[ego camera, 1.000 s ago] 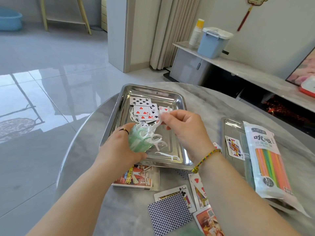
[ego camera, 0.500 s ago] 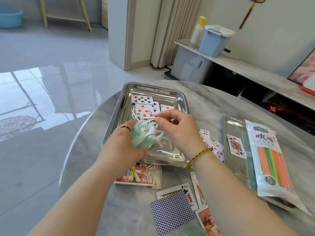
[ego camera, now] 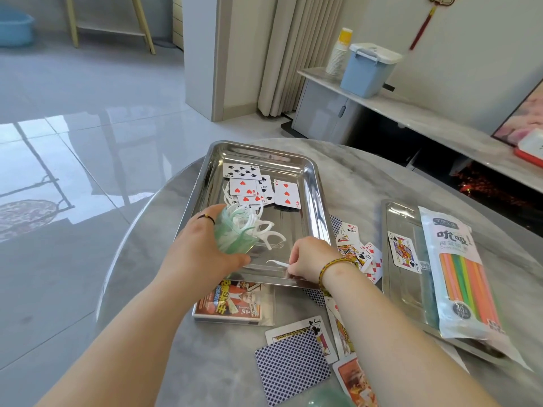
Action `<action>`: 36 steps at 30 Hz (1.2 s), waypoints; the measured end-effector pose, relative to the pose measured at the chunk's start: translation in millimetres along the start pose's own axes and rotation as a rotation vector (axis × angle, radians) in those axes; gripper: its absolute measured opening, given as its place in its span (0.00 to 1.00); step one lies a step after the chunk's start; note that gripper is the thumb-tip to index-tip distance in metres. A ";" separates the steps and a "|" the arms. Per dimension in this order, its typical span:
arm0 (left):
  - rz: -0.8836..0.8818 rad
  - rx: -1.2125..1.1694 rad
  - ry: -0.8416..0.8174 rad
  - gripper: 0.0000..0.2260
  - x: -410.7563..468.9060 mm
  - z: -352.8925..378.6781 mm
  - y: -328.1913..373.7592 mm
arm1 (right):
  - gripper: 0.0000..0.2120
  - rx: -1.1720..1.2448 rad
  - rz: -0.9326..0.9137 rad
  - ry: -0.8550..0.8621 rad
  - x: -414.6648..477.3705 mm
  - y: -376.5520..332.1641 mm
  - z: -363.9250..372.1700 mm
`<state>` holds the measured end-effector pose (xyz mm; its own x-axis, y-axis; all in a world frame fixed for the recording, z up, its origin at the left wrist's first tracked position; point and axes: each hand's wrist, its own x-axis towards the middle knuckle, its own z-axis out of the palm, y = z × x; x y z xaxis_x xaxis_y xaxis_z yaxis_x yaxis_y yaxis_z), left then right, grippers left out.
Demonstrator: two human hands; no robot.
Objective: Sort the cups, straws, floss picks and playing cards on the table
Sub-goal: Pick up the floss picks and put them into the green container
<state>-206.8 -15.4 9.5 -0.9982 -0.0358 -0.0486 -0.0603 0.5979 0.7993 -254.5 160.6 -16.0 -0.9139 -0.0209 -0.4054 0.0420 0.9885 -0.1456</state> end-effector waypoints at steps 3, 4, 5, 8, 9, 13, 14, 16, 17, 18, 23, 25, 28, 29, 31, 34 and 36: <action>0.004 0.021 -0.009 0.36 0.9 0.9 -0.7 | 0.08 -0.009 0.005 -0.029 1.6 0.0 1.1; 0.005 0.023 -0.008 0.36 1.1 1.0 -0.7 | 0.09 -0.009 0.005 -0.022 1.9 0.4 2.0; 0.007 0.023 -0.007 0.36 1.2 0.9 -0.7 | 0.09 -0.014 0.003 -0.014 1.4 0.0 2.8; 0.009 0.018 -0.008 0.35 0.1 -0.1 1.0 | 0.05 0.025 -0.013 0.040 -3.2 -0.1 3.7; 0.007 0.018 -0.010 0.35 0.0 -0.1 1.1 | 0.08 0.087 -0.015 0.073 -5.0 1.2 2.8; -0.012 -0.033 -0.014 0.37 -1.0 -0.5 2.9 | 0.12 0.573 -0.030 0.219 -18.0 7.9 -5.1; -0.022 -0.061 -0.015 0.37 -1.2 -0.9 3.5 | 0.12 0.692 -0.061 0.281 -22.9 8.6 -9.2; -0.039 -0.094 -0.021 0.38 -1.9 -1.6 3.6 | 0.13 0.931 -0.141 0.393 -34.8 6.4 -20.3; -0.039 -0.081 -0.028 0.37 -2.3 -1.1 3.7 | 0.13 1.012 -0.188 0.427 -41.7 4.7 -27.2; -0.034 -0.055 -0.039 0.36 -2.5 -0.5 3.8 | 0.12 1.062 -0.236 0.441 -48.6 1.6 -34.1; -0.013 0.016 -0.082 0.35 -4.3 2.1 6.4 | 0.12 0.977 -0.419 0.346 -69.3 -16.8 -53.1; -0.003 0.018 -0.072 0.35 -4.7 1.7 6.6 | 0.12 0.899 -0.423 0.325 -69.1 -22.1 -52.2; 0.013 0.031 -0.073 0.35 -4.5 2.8 6.7 | 0.12 0.787 -0.397 0.335 -64.4 -25.9 -46.8; 0.022 0.033 -0.077 0.35 -4.7 3.7 6.7 | 0.13 0.761 -0.397 0.341 -62.3 -26.4 -44.7; 0.036 0.029 -0.083 0.35 -4.8 5.5 6.6 | 0.13 0.738 -0.411 0.330 -59.3 -28.4 -43.0; 0.064 0.048 -0.084 0.34 -4.8 8.2 6.9 | 0.09 0.662 -0.451 0.294 -58.0 -33.6 -41.5; 0.073 0.054 -0.089 0.34 -4.8 9.4 7.5 | 0.02 0.607 -0.484 0.314 -58.5 -37.4 -40.0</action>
<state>-202.5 -3.2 10.1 -0.9958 0.0793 -0.0467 0.0148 0.6390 0.7691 -218.8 130.8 49.2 -0.9530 -0.2912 0.0838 -0.2562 0.6268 -0.7359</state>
